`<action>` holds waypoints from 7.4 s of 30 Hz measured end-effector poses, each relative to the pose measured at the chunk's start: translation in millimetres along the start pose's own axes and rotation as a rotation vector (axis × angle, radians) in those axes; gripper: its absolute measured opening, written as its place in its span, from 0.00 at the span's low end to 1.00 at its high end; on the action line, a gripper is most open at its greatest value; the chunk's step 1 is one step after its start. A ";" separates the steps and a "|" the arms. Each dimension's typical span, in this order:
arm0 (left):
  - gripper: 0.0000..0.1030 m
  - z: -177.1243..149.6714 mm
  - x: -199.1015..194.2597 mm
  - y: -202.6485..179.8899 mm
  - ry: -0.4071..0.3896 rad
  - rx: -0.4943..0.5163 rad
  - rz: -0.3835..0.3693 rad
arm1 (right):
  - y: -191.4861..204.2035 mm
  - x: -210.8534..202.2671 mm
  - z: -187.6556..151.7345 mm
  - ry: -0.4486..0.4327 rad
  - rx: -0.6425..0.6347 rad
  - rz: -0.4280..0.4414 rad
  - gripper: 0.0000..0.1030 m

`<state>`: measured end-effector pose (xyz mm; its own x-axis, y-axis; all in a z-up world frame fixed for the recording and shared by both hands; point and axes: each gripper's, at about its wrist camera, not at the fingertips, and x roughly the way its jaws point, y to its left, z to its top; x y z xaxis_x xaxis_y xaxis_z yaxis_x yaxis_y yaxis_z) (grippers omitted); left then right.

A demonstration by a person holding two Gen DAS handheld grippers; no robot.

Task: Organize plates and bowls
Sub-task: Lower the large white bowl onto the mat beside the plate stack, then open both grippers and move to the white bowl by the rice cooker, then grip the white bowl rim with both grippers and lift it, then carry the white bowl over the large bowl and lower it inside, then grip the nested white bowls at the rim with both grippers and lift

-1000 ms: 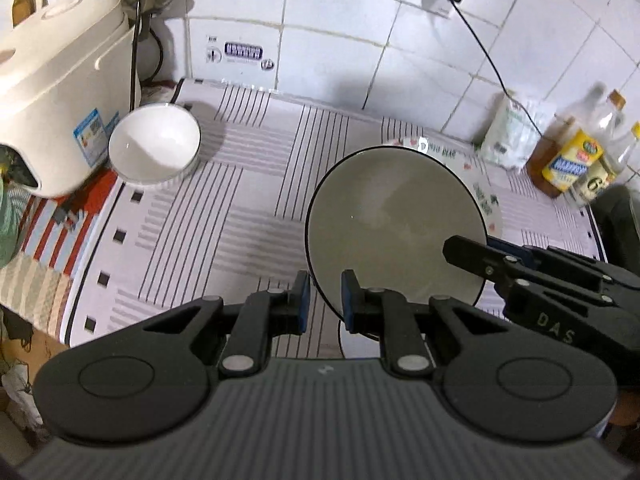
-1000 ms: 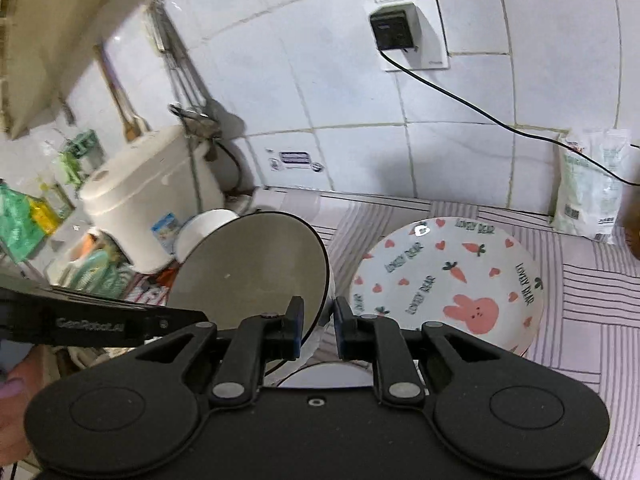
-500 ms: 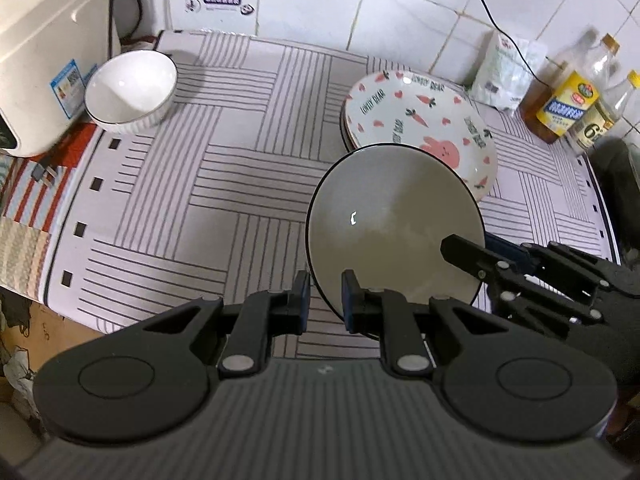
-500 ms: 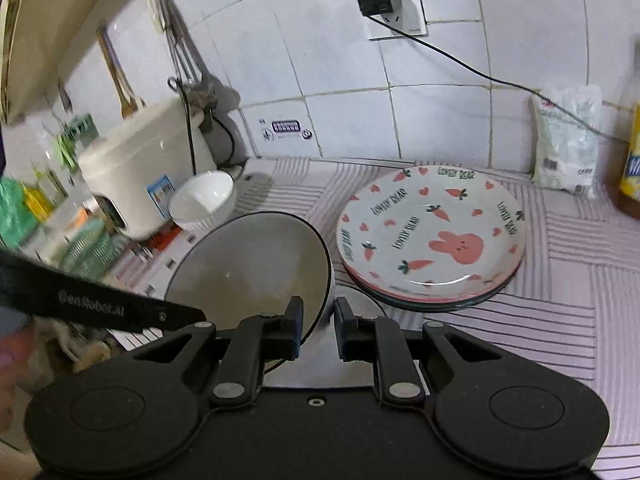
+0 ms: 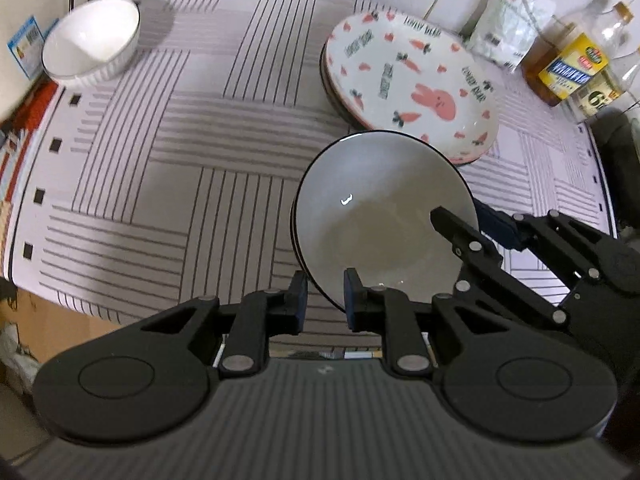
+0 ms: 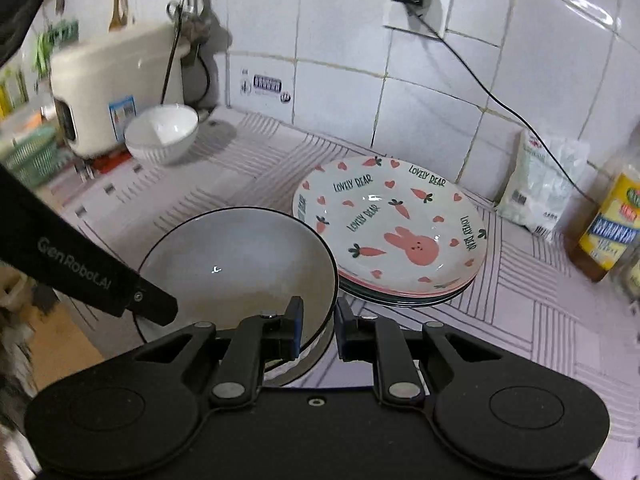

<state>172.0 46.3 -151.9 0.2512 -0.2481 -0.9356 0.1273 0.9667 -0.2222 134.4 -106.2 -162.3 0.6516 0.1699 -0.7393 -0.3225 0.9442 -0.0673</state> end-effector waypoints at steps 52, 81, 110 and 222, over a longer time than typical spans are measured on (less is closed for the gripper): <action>0.50 64.5 -110.5 174.4 -0.242 -0.197 0.140 | 86.8 6.1 165.6 -0.082 0.067 0.382 0.64; 0.56 139.4 4.9 255.0 -0.227 -0.399 0.137 | 76.8 237.2 209.3 0.338 0.469 0.477 0.62; 0.21 92.7 -38.4 193.1 -0.244 -0.312 0.073 | 69.3 179.9 186.0 0.273 0.482 0.454 0.14; 0.61 -59.0 -56.2 23.0 -0.416 0.062 -0.163 | 18.5 -76.7 -87.2 -0.233 0.280 0.053 0.69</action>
<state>104.2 86.2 -120.7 0.5858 -0.4133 -0.6972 0.2511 0.9104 -0.3287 18.6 -126.3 -165.2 0.7884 0.2494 -0.5624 -0.1799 0.9676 0.1768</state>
